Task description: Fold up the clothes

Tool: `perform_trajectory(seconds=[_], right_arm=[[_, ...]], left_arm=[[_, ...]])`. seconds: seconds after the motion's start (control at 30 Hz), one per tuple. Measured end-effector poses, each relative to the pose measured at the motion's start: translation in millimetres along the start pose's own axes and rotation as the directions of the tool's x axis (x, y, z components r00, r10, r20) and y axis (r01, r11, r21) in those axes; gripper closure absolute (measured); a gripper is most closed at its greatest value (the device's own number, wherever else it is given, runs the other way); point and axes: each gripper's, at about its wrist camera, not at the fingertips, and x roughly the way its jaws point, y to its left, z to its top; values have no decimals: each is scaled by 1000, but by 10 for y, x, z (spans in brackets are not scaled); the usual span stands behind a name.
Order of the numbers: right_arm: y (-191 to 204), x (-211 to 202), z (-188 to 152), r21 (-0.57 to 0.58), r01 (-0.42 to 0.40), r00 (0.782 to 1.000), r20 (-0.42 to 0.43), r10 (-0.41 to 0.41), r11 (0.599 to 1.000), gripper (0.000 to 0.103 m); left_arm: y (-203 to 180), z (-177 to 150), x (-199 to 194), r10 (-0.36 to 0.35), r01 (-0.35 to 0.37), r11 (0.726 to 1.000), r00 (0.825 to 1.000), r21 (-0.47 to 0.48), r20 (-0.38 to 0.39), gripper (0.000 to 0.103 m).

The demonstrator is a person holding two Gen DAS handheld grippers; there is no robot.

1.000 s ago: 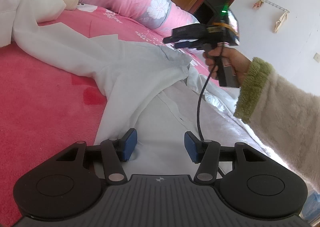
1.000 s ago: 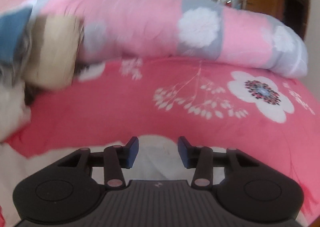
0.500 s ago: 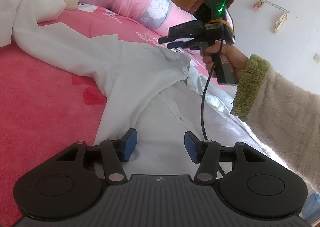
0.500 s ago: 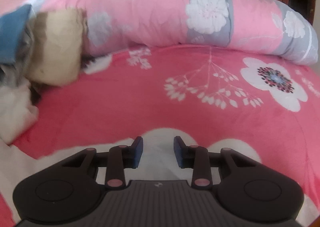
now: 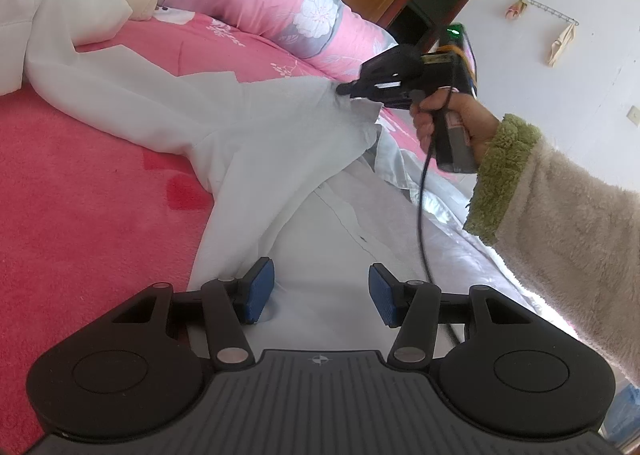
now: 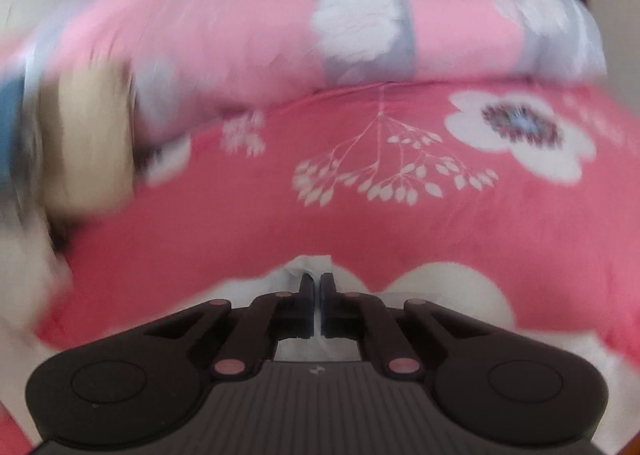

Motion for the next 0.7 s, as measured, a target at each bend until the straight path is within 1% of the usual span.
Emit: perform_trajectory(seconds=[0.07, 0.13, 0.2, 0.27, 0.33, 0.37, 0.47, 0.6, 0.7], right_arm=[[-239, -65, 55, 162, -76, 997, 27, 73, 984, 101], [-461, -102, 63, 295, -131, 991, 55, 120, 946, 101], [-630, -106, 44, 399, -197, 980, 96, 172, 896, 101], [-774, -99, 17, 484, -271, 962, 150, 227, 832, 101], [-905, -86, -4, 557, -340, 941, 203, 272, 758, 101], [-923, -58, 5, 577, -356, 935, 213, 285, 735, 101], [-907, 46, 47, 600, -369, 929, 224, 293, 710, 101], [-794, 254, 114, 606, -377, 926, 238, 292, 701, 101], [-649, 427, 173, 566, -338, 941, 219, 258, 752, 101]], left_arm=[[3, 0, 0, 0, 0, 1000, 1000, 0, 0, 51], [6, 0, -1, 0, 0, 1000, 1000, 1, 0, 51], [10, 0, -4, -1, 1, 1000, 1000, 0, 0, 51], [12, 6, -3, -1, 1, 1000, 1000, 0, 0, 51], [11, 11, 0, -1, 1, 1000, 1000, 1, 0, 51], [9, 11, 0, -1, 1, 1000, 1000, 1, -1, 51], [10, 10, -1, -1, 1, 1000, 1000, 3, 0, 51], [14, 11, -11, -1, 1, 1000, 1000, 5, 0, 51], [21, 12, -15, -1, 1, 1000, 1000, 5, -1, 51]])
